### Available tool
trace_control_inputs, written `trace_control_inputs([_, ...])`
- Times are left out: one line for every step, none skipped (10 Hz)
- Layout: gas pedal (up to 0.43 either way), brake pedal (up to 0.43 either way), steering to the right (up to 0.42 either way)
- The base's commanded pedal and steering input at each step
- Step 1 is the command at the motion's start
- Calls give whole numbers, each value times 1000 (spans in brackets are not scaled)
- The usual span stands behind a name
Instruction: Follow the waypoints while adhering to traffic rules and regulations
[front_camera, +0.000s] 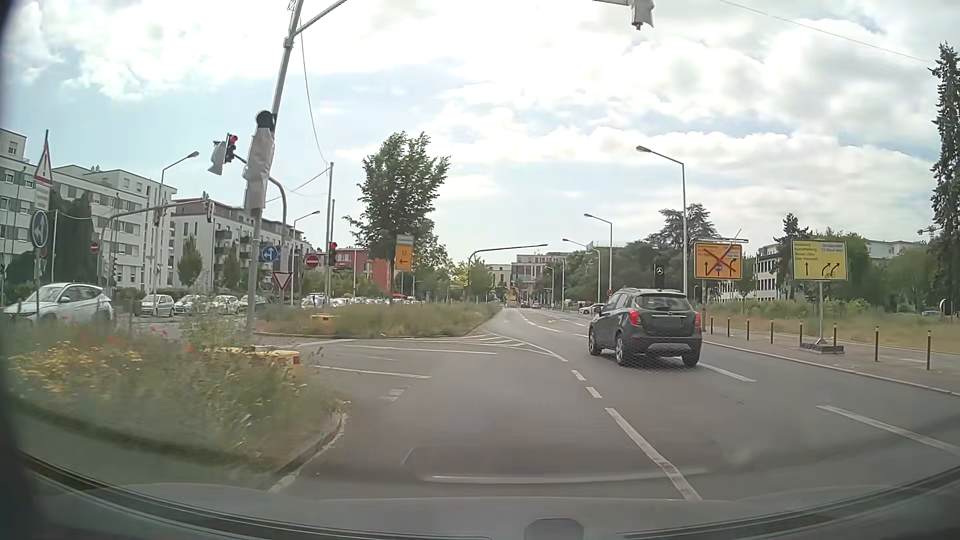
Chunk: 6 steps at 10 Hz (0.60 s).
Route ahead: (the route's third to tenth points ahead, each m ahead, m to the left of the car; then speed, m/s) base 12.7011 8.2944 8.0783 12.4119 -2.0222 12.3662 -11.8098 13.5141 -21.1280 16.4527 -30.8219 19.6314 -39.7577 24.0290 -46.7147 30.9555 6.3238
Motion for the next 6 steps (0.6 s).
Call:
trace_control_inputs([0, 323, 6])
trace_control_inputs([0, 329, 5])
trace_control_inputs([0, 329, 3])
trace_control_inputs([0, 329, 2])
trace_control_inputs([0, 329, -5])
trace_control_inputs([0, 323, -14])
